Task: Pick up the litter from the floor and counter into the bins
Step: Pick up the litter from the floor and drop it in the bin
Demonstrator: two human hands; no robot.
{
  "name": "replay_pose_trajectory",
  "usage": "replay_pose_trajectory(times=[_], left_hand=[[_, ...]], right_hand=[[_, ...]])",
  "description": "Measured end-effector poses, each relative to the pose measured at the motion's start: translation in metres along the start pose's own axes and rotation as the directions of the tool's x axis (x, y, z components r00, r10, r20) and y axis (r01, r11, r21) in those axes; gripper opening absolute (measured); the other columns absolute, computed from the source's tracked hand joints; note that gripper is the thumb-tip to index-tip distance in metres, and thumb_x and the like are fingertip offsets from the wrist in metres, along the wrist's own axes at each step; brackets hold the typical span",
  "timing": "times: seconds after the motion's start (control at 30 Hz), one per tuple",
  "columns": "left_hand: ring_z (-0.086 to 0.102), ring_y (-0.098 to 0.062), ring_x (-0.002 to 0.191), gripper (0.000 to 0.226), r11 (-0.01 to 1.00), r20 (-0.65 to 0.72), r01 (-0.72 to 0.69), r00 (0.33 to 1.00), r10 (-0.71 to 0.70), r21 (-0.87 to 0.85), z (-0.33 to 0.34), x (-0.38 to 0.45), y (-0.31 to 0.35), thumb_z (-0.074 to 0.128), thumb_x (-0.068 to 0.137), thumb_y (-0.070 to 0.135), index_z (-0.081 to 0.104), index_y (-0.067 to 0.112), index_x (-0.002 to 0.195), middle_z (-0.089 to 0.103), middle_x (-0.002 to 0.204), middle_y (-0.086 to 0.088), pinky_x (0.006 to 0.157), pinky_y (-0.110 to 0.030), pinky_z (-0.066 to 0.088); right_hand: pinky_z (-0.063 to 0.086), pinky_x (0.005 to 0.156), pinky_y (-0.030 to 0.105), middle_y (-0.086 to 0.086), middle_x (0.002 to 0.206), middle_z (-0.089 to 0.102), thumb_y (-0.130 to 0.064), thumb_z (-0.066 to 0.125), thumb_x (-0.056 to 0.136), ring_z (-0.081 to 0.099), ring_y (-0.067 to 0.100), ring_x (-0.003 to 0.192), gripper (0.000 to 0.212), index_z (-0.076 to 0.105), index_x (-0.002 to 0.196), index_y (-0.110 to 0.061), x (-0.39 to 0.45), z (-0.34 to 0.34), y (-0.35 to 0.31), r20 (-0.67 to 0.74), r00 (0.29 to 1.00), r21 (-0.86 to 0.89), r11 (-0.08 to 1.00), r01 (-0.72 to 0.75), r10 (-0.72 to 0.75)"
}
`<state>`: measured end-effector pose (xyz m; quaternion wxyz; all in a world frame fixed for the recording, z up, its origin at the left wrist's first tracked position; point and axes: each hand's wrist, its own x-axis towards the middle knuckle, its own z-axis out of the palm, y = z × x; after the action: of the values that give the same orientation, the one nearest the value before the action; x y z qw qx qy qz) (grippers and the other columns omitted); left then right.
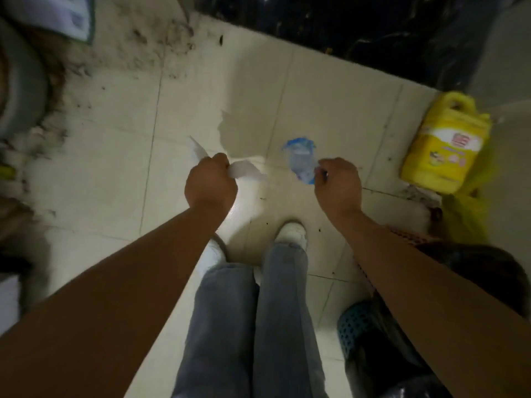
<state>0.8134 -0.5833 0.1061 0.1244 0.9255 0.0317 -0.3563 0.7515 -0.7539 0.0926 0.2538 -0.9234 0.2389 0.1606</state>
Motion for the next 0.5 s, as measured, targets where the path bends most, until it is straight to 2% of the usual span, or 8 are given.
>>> replay_pose_trajectory(times=[0.1, 0.17, 0.23, 0.3, 0.33, 0.37, 0.43, 0.5], left_hand=[[0.061, -0.037, 0.104, 0.021, 0.996, 0.012, -0.043, 0.999, 0.044, -0.072, -0.046, -0.042, 0.068, 0.046, 0.094, 0.006, 0.060, -0.002, 0.106, 0.065, 0.110, -0.023, 0.079, -0.035, 0.049], [0.060, -0.036, 0.105, 0.023, 0.988, 0.024, -0.136, 0.990, 0.138, -0.080, -0.066, -0.069, 0.107, 0.045, 0.096, 0.011, 0.062, -0.002, 0.103, 0.066, 0.108, -0.021, 0.083, -0.035, 0.049], [0.060, -0.030, 0.088, 0.025, 0.965, 0.068, -0.259, 0.963, 0.262, -0.049, -0.071, -0.097, 0.147, 0.046, 0.097, 0.015, 0.061, 0.005, 0.080, 0.065, 0.084, -0.012, 0.073, -0.032, 0.046], [0.048, -0.016, 0.061, 0.040, 0.936, 0.104, -0.351, 0.930, 0.353, -0.034, -0.063, -0.129, 0.182, 0.048, 0.095, 0.016, 0.041, 0.019, 0.056, 0.045, 0.060, 0.004, 0.053, -0.022, 0.035], [0.043, -0.014, 0.058, 0.045, 0.920, 0.132, -0.389, 0.911, 0.392, -0.048, -0.055, -0.149, 0.199, 0.050, 0.094, 0.015, 0.034, 0.021, 0.053, 0.039, 0.057, 0.007, 0.047, -0.020, 0.027], [0.043, -0.015, 0.062, 0.047, 0.899, 0.164, -0.433, 0.884, 0.438, -0.068, -0.045, -0.170, 0.214, 0.052, 0.093, 0.012, 0.032, 0.021, 0.052, 0.037, 0.056, 0.008, 0.045, -0.021, 0.023], [0.043, -0.019, 0.071, 0.048, 0.829, 0.253, -0.554, 0.793, 0.555, -0.083, -0.021, -0.216, 0.239, 0.054, 0.090, 0.006, 0.030, 0.021, 0.051, 0.036, 0.055, 0.006, 0.047, -0.025, 0.020], [0.043, -0.017, 0.074, 0.045, 0.732, 0.384, -0.676, 0.657, 0.649, -0.081, 0.011, -0.268, 0.255, 0.056, 0.089, 0.002, 0.033, 0.017, 0.053, 0.035, 0.056, 0.001, 0.051, -0.026, 0.017]], right_hand=[[0.033, 0.052, 0.023, 0.034, 0.088, 0.063, 0.003, 0.045, 0.089, 0.057, 0.036, 0.075, 0.018, 0.057, 0.077, -0.003, -0.044, -0.069, 0.012, 0.019, 0.985, 0.143, 0.974, -0.174, 0.174], [0.041, 0.063, 0.026, 0.034, 0.097, 0.064, -0.001, 0.044, 0.092, 0.060, 0.039, 0.087, 0.017, 0.061, 0.092, 0.000, -0.067, -0.103, 0.024, -0.007, 0.957, 0.258, 0.925, -0.279, 0.291], [0.045, 0.077, 0.034, 0.030, 0.095, 0.063, -0.004, 0.043, 0.093, 0.060, 0.036, 0.092, 0.020, 0.061, 0.102, -0.001, -0.091, -0.137, 0.037, -0.063, 0.900, 0.396, 0.838, -0.374, 0.431], [0.040, 0.079, 0.031, 0.029, 0.095, 0.063, -0.004, 0.044, 0.094, 0.060, 0.034, 0.093, 0.019, 0.062, 0.100, 0.000, -0.120, -0.167, 0.054, -0.133, 0.829, 0.505, 0.757, -0.415, 0.543], [0.036, 0.074, 0.029, 0.031, 0.093, 0.063, -0.003, 0.044, 0.094, 0.059, 0.036, 0.090, 0.019, 0.062, 0.096, 0.004, -0.139, -0.181, 0.064, -0.170, 0.789, 0.541, 0.726, -0.426, 0.590], [0.030, 0.064, 0.029, 0.032, 0.083, 0.058, -0.002, 0.045, 0.093, 0.056, 0.036, 0.081, 0.018, 0.060, 0.086, 0.004, -0.161, -0.193, 0.076, -0.202, 0.750, 0.569, 0.699, -0.434, 0.630], [0.020, 0.055, 0.022, 0.016, 0.065, 0.046, -0.001, 0.045, 0.091, 0.044, 0.027, 0.068, 0.020, 0.050, 0.072, -0.001, -0.210, -0.209, 0.100, -0.242, 0.665, 0.623, 0.638, -0.453, 0.707], [0.023, 0.056, 0.016, 0.008, 0.067, 0.048, -0.001, 0.046, 0.091, 0.045, 0.022, 0.070, 0.016, 0.058, 0.080, 0.004, -0.269, -0.217, 0.128, -0.251, 0.552, 0.694, 0.545, -0.470, 0.795]])
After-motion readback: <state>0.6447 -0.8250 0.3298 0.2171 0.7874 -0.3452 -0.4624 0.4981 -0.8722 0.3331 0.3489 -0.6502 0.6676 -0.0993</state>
